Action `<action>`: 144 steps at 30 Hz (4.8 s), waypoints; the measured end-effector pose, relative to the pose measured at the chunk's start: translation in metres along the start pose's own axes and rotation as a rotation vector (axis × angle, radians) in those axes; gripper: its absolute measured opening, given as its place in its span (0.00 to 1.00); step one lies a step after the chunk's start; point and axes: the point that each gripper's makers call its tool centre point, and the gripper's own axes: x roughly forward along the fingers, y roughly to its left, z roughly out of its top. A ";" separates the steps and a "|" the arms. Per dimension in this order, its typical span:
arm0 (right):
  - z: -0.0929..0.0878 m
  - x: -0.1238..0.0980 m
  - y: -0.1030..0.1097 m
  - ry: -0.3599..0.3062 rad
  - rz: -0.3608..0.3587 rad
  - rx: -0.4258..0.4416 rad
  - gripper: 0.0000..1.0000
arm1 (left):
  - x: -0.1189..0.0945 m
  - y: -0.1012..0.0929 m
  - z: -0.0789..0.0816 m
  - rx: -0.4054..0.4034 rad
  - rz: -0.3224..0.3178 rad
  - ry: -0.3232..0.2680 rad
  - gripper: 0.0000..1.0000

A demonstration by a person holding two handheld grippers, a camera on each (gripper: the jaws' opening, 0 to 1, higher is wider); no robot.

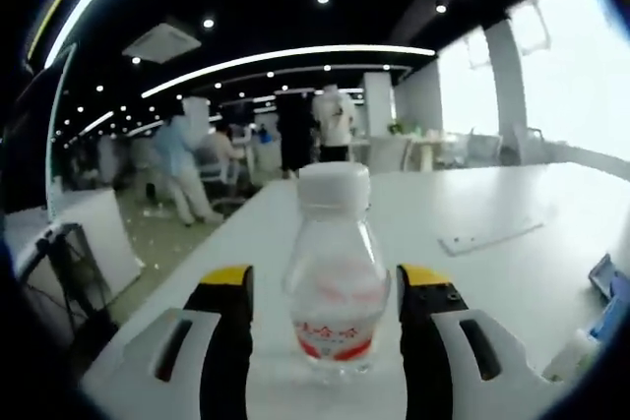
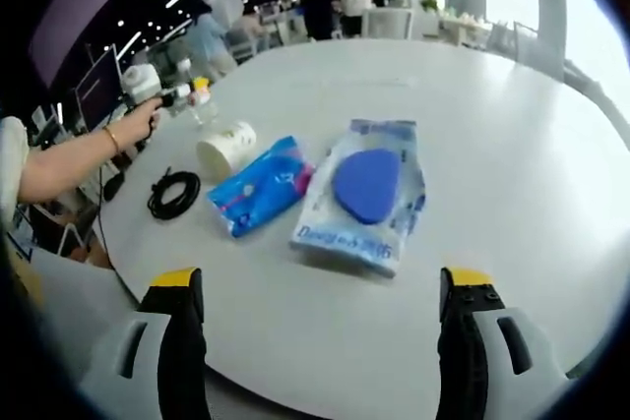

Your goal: Arrange the tabletop items into an orderly group along one side of the table until the central work area is clear of visible clutter.

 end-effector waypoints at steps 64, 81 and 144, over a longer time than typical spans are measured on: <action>0.019 -0.009 0.027 -0.093 0.093 -0.065 0.99 | -0.150 -0.124 -0.031 0.236 -0.547 0.026 0.95; 0.034 -0.011 0.030 -0.170 0.097 -0.110 1.00 | -0.138 -0.141 -0.066 0.262 -0.565 0.118 0.70; 0.043 -0.010 0.055 -0.207 0.176 -0.186 1.00 | -0.158 -0.144 -0.059 0.225 -0.693 0.268 0.00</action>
